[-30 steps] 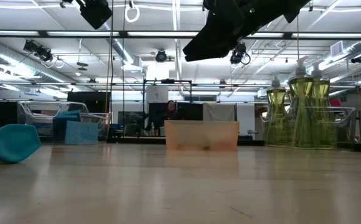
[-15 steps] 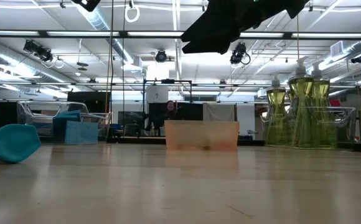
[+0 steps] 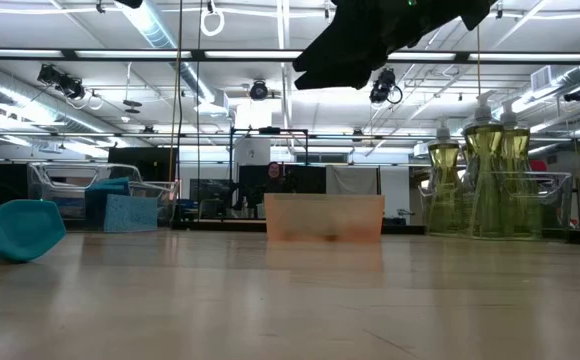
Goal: Pick & Place Kitchen Sink Supplies
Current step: Put the blue dish brush into the orange bin
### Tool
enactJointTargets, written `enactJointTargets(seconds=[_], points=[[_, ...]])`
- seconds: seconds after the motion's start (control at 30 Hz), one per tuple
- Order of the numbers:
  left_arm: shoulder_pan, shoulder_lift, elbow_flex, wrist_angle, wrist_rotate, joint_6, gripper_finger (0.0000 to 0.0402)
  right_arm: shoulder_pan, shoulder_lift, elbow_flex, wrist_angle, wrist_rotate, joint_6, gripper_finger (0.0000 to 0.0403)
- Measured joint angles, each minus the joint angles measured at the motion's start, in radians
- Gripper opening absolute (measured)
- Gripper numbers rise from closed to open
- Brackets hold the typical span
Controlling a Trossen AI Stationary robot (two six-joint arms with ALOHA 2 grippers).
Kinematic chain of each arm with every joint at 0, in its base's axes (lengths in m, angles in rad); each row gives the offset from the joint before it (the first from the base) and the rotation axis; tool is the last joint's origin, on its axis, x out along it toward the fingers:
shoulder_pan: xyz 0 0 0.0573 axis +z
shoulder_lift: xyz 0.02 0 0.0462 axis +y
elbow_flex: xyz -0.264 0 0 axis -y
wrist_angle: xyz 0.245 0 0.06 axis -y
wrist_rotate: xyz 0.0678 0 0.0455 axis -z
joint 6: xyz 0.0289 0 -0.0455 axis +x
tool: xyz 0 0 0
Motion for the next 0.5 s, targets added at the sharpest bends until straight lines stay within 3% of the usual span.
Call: enactJointTargets(seconds=[0.17,0.5], points=[[-0.045,0.059,0.0,0.04,-0.081,0.088,0.0284,0.0,0.0,0.0,-0.021,0.001,0.0,0.0259],[-0.05,0.203,0.0,0.04,-0.087,0.125,0.0284,0.0,-0.01,0.0,-0.036,-0.001,-0.031,0.0258]])
